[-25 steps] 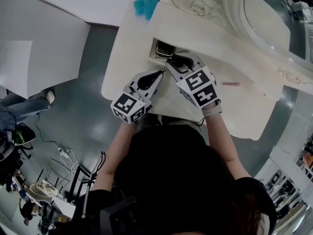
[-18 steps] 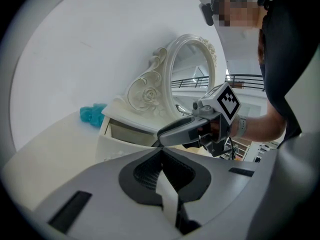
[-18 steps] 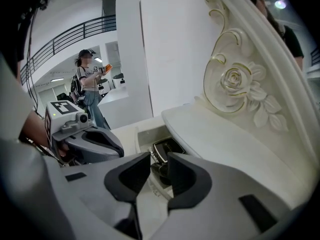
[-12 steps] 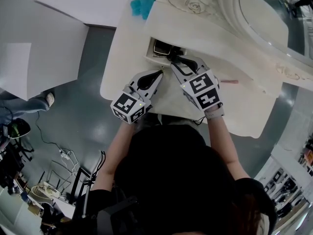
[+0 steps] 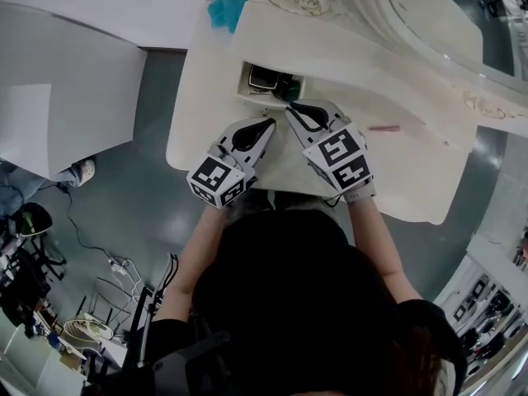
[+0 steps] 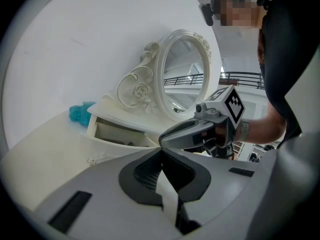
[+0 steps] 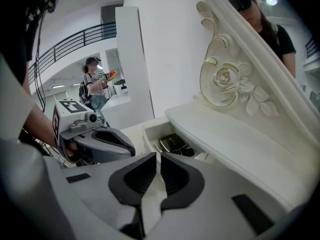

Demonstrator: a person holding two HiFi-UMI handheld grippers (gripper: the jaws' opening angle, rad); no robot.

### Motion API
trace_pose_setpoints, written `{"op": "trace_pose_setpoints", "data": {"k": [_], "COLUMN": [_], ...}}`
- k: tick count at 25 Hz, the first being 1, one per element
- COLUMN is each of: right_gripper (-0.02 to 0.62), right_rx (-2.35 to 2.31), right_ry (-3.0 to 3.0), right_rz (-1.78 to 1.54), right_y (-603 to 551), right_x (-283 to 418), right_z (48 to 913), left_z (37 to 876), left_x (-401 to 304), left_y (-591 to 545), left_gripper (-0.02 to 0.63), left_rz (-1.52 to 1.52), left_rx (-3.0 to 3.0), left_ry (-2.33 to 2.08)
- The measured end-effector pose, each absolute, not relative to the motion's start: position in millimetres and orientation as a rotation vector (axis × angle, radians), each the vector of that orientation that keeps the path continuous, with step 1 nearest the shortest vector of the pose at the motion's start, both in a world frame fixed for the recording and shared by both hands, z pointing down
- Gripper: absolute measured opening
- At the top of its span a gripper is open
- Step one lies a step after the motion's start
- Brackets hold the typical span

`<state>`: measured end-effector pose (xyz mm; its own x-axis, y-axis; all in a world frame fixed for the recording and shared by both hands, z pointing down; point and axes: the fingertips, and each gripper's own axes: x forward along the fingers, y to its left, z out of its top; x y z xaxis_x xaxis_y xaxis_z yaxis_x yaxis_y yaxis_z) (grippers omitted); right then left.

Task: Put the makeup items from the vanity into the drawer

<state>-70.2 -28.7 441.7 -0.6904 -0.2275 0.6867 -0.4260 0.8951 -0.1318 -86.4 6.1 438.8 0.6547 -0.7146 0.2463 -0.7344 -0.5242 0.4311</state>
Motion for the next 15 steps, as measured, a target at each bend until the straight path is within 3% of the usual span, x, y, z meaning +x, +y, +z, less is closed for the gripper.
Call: {"op": "trace_pose_setpoints", "data": {"k": [15], "right_gripper": [0.031], "right_rx": [0.611], "right_ry": [-2.297], "right_rz": [0.505], "right_y": [-11.4], "right_x": [-0.1], "right_z": [450.6], "left_z": [434.1], "left_x": [-9.7], "left_y": [2.4], "left_gripper": [0.012], "left_rz": [0.151], "left_rx": [2.502], "left_ry": [-0.866]}}
